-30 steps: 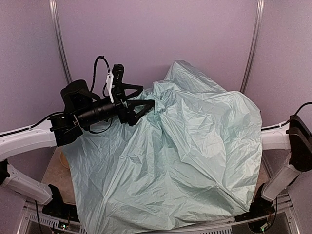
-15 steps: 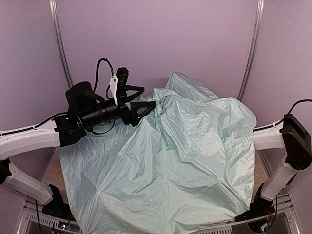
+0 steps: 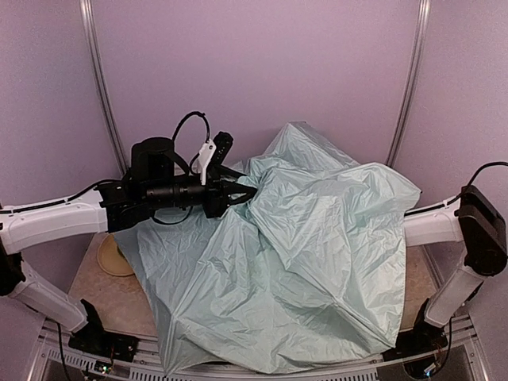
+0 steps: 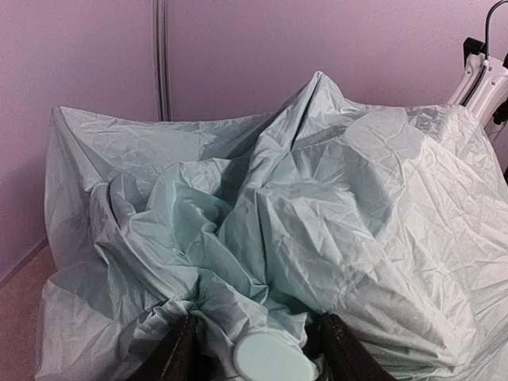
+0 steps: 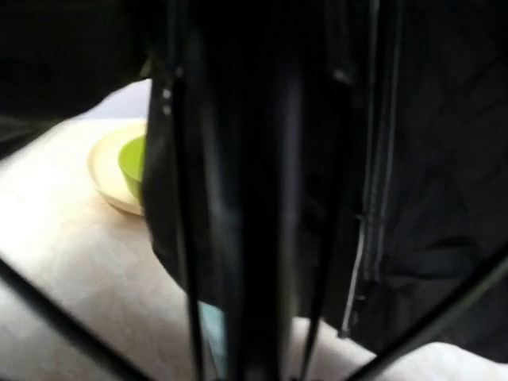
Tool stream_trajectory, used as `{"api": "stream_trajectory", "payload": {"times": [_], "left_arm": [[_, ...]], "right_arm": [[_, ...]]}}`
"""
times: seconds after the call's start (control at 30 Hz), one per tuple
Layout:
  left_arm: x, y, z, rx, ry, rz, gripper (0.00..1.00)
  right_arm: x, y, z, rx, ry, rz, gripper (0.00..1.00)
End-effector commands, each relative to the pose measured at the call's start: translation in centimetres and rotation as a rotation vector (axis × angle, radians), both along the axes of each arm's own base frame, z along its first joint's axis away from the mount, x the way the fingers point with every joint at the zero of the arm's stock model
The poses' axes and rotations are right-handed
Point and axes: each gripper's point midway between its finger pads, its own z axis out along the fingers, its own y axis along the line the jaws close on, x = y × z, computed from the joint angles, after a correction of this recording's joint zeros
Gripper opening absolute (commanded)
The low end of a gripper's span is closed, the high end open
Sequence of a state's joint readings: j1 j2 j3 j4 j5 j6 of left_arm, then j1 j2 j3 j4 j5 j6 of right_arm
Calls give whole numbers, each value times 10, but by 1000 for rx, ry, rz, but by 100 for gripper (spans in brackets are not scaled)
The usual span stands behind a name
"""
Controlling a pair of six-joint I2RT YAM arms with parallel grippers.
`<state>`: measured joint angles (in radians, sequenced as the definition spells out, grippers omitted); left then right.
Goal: Put away the umbrella
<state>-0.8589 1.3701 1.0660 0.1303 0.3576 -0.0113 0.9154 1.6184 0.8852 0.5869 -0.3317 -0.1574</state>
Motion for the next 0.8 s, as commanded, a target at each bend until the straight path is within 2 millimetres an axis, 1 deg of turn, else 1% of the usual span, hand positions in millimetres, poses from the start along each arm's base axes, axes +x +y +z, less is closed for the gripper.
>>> {"api": "stream_trajectory", "payload": {"times": [0.0, 0.03, 0.1, 0.13, 0.17, 0.23, 0.3, 0.33, 0.37, 0.43, 0.5, 0.57, 0.6, 0.63, 0.73, 0.77], "left_arm": [[-36, -6, -60, 163, 177, -142, 34], [-37, -6, -57, 157, 172, -143, 28], [-37, -6, -50, 140, 159, -147, 22], [-38, -6, -46, 131, 152, -147, 19], [-37, -5, -42, 123, 142, -146, 14], [-35, -3, -34, 104, 124, -133, 9], [-22, 5, -25, 77, 119, -79, 0], [-15, 10, -20, 60, 119, -45, 0], [-2, 19, -14, 35, 121, 12, 0], [19, 38, 0, -18, 104, 115, 0], [32, 60, 20, -85, 61, 200, 0], [44, 80, 36, -136, 20, 279, 0], [50, 89, 41, -149, 6, 317, 0], [54, 97, 46, -160, -10, 349, 0], [58, 113, 63, -191, -61, 389, 0], [59, 115, 66, -194, -77, 395, 0]], "right_arm": [[-24, 6, 99, 257, -214, 75, 0], [-26, 7, 99, 262, -203, 85, 0], [-29, 8, 98, 268, -189, 108, 0], [-31, 8, 97, 270, -182, 120, 4], [-33, 8, 96, 271, -173, 127, 10], [-34, 5, 92, 268, -152, 131, 37], [-30, -3, 84, 255, -114, 108, 60], [-26, -10, 78, 248, -87, 85, 69], [-22, -18, 71, 240, -56, 60, 76], [-13, -37, 53, 219, 14, 7, 86], [-6, -60, 38, 207, 77, -45, 92], [-4, -85, 24, 189, 107, -104, 93], [-3, -99, 10, 162, 127, -145, 94], [-1, -110, 3, 147, 134, -181, 95], [6, -151, -12, 108, 148, -312, 98], [8, -166, -12, 108, 144, -355, 99]]}}
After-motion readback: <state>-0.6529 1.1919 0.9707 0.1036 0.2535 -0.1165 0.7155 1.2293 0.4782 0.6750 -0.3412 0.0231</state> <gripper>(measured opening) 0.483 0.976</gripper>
